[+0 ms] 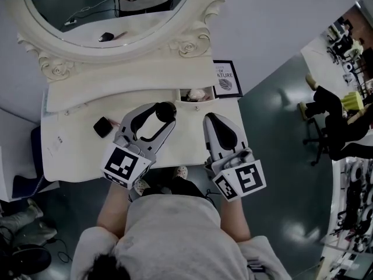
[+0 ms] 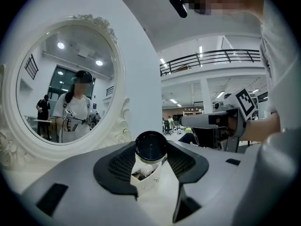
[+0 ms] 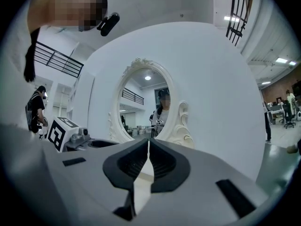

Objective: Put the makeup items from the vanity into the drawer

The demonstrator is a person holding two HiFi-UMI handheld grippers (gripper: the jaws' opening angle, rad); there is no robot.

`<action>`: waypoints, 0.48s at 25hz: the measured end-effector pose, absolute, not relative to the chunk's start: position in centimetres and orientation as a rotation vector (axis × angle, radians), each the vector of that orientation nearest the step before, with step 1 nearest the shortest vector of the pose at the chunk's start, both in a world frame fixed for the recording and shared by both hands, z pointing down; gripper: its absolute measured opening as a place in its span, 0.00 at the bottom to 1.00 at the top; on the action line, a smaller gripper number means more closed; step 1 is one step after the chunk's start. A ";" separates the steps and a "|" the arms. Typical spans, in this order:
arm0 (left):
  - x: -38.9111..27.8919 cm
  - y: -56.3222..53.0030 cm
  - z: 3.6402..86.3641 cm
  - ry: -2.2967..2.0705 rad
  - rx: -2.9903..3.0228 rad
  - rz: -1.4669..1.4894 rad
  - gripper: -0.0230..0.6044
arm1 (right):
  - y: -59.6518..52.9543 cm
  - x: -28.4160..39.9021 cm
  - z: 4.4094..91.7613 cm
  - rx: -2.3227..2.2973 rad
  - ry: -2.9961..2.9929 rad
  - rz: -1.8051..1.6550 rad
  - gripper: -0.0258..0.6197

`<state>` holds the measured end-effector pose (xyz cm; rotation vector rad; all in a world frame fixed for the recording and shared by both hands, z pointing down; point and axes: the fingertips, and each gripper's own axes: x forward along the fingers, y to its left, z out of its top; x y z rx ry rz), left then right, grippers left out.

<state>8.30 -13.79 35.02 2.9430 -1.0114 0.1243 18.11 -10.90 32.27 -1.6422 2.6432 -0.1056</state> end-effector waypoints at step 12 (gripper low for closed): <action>14.1 -17.2 41.6 -0.985 2.833 0.394 0.39 | -12.4 24.1 33.5 -1.651 2.641 -0.149 0.08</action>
